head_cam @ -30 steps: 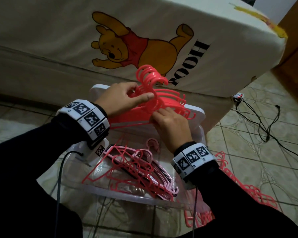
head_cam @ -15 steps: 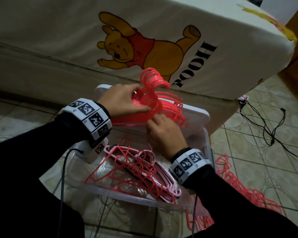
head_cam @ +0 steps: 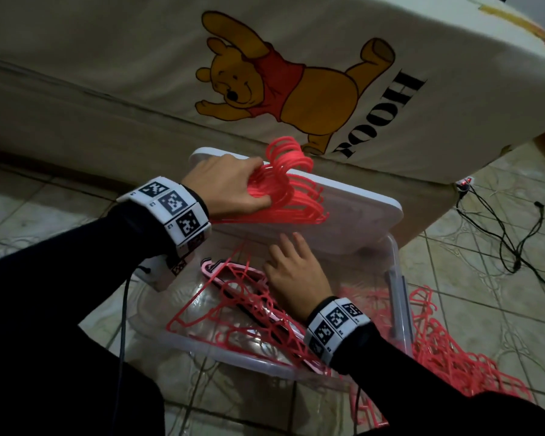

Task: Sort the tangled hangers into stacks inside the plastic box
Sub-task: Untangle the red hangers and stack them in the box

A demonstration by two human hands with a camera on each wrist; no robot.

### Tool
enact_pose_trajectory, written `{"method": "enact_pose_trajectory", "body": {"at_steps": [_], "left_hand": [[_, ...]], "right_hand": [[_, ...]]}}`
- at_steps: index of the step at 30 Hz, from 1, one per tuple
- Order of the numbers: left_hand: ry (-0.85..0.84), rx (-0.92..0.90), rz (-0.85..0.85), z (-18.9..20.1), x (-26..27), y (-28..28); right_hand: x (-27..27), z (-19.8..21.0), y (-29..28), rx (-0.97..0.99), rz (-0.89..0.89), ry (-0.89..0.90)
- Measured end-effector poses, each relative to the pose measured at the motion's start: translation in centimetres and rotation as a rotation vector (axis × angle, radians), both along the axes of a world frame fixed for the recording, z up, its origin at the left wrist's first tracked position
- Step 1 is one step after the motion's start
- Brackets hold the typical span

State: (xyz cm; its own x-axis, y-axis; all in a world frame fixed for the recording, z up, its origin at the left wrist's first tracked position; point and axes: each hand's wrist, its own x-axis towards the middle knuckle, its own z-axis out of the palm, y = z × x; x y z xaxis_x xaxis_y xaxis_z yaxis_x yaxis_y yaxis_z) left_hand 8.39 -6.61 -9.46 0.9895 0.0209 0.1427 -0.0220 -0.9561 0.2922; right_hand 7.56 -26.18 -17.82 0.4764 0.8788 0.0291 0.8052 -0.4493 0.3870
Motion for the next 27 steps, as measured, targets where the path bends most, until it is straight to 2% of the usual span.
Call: {"method": "enact_pose_trajectory", "body": {"at_steps": [3, 5, 7, 11, 15, 17, 19, 22, 27], "left_hand": [[0.000, -0.060, 0.032, 0.3, 0.1, 0.1], [0.002, -0.092, 0.021, 0.5, 0.2, 0.1], [-0.003, -0.105, -0.003, 0.5, 0.2, -0.1], [-0.029, -0.134, -0.036, 0.4, 0.1, -0.5], [-0.033, -0.144, -0.049, 0.4, 0.1, -0.5], [-0.034, -0.148, -0.048, 0.4, 0.1, -0.5], [-0.035, -0.140, -0.037, 0.5, 0.1, -0.5], [-0.038, -0.143, -0.029, 0.8, 0.1, -0.6], [-0.083, -0.258, -0.018, 1.4, 0.0, -1.0]], "right_hand": [[-0.5, -0.6, 0.5, -0.190, -0.029, 0.250], [-0.8, -1.4, 0.2, -0.240, -0.026, 0.419], [-0.9, -2.3, 0.2, -0.288, 0.012, 0.451], [-1.3, -4.9, 0.3, -0.437, 0.038, 0.391], [-0.8, -5.5, -0.4, -0.396, -0.025, 0.476], [0.0, -5.4, -0.7, -0.418, -0.099, 0.496], [1.2, -5.0, -0.9, -0.357, -0.197, 0.520], [3.5, -3.0, -1.4, -0.241, -0.341, 0.547], [6.6, 0.4, -3.6, -0.128, -0.450, 0.612]]}}
